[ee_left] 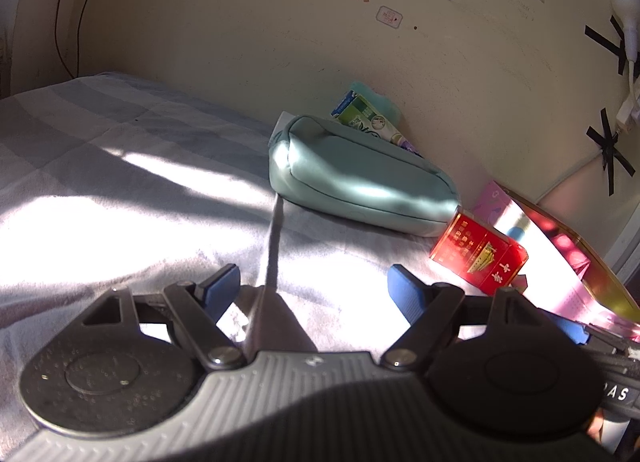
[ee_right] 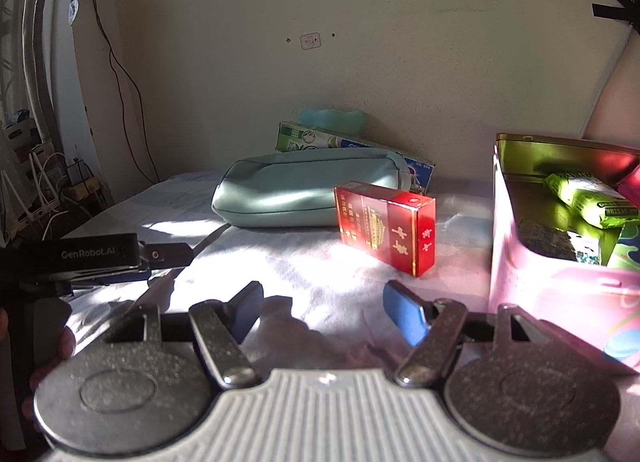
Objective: Organize objects
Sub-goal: 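Close the right gripper around the red cigarette box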
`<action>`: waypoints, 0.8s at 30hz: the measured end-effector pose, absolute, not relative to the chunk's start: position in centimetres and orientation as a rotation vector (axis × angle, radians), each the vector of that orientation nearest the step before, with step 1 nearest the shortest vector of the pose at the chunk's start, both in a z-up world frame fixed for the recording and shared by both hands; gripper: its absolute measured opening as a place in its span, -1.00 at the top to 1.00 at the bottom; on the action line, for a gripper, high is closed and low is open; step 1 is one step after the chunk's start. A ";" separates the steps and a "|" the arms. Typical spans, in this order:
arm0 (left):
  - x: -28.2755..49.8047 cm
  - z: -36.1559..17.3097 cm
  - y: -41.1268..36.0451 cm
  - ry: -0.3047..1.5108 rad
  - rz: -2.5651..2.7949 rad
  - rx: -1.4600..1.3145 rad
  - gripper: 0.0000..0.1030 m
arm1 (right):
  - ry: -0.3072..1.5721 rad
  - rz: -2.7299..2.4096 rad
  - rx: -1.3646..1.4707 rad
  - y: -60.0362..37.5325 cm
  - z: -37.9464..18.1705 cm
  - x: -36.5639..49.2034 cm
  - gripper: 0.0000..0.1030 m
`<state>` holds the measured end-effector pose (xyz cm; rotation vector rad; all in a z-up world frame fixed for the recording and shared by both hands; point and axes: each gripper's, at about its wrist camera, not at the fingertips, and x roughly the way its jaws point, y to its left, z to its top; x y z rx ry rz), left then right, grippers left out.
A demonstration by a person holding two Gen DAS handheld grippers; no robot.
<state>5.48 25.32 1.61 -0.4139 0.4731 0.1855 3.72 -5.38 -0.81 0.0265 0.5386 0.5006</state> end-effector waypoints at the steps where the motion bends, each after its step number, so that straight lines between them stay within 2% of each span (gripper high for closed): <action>1: 5.4 1.6 25.4 0.474 0.183 -0.421 -0.60 | 0.529 0.487 0.024 -5.2 -0.6 4.3 -0.33; 3: 5.3 1.5 25.5 0.476 0.177 -0.435 -0.60 | 0.518 0.478 0.019 -4.8 -0.2 5.5 -0.27; 10: 5.2 1.3 25.5 0.484 0.160 -0.447 -0.60 | 0.424 0.428 -0.103 -2.3 1.2 7.0 -0.32; 12: 5.2 1.3 25.4 0.488 0.155 -0.447 -0.60 | 0.389 0.397 -0.221 -1.5 2.1 7.7 -0.38; 13: 5.2 1.3 25.4 0.488 0.153 -0.448 -0.60 | 0.393 0.390 -0.263 -1.2 2.4 8.3 -0.49; 14: 5.1 1.3 25.3 0.487 0.153 -0.449 -0.60 | 0.421 0.383 -0.313 -1.0 2.9 9.3 -0.62; 16: 5.1 1.3 25.3 0.488 0.152 -0.456 -0.60 | 0.528 0.387 -0.375 -0.7 3.1 11.8 -0.73; 18: 5.0 1.2 25.3 0.488 0.151 -0.467 -0.60 | 0.643 0.389 -0.396 -0.5 2.7 13.9 -0.71; 19: 5.0 1.2 25.5 0.488 0.150 -0.477 -0.60 | 0.706 0.397 -0.407 -0.4 2.0 14.7 -0.54; 20: 4.9 1.2 25.5 0.488 0.149 -0.484 -0.60 | 0.759 0.410 -0.423 -0.3 1.4 15.2 0.03; 22: 4.8 1.1 25.7 0.484 0.147 -0.505 -0.60 | 0.817 0.440 -0.418 -0.3 0.3 15.4 0.50; 24: 4.5 1.1 25.9 0.471 0.138 -0.529 -0.60 | 0.799 0.477 -0.362 -0.8 0.3 14.4 0.55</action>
